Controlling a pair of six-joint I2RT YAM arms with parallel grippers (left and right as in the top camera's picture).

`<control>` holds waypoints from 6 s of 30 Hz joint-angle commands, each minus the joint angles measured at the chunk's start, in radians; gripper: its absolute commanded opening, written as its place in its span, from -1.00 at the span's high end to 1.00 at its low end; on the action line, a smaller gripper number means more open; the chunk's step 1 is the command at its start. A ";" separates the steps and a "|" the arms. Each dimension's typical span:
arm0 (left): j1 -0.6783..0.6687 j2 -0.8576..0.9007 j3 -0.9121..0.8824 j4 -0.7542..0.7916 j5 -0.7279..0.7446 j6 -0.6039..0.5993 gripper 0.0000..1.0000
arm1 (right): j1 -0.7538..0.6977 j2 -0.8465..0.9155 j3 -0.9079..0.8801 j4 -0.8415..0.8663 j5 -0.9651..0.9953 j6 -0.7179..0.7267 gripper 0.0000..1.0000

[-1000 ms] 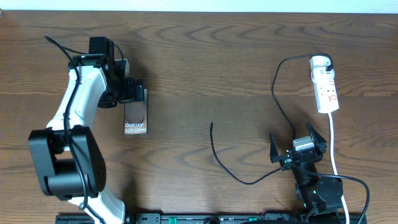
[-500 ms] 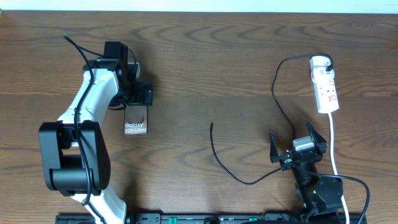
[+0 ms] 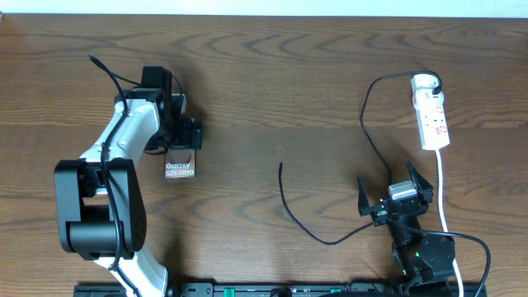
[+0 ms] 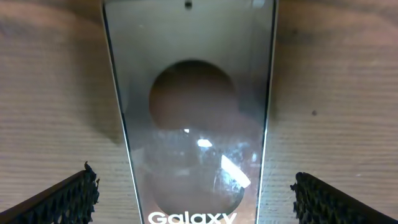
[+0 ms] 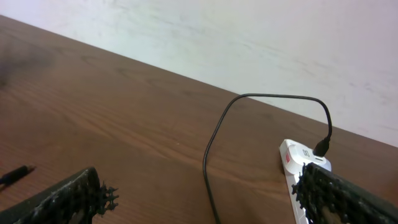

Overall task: Plug charger to phone and switch on socket
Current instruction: 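Close the left gripper on the phone's long edges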

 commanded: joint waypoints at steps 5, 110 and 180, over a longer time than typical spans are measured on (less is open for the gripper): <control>0.002 0.002 -0.046 0.031 -0.008 0.006 -0.96 | -0.008 -0.006 -0.001 -0.005 0.005 0.012 -0.99; -0.048 0.043 -0.107 0.135 -0.073 0.022 -0.97 | -0.008 -0.006 -0.001 -0.005 0.006 0.012 -0.99; -0.048 0.043 -0.107 0.124 -0.072 0.022 -0.61 | -0.008 -0.006 -0.001 -0.005 0.005 0.012 -0.99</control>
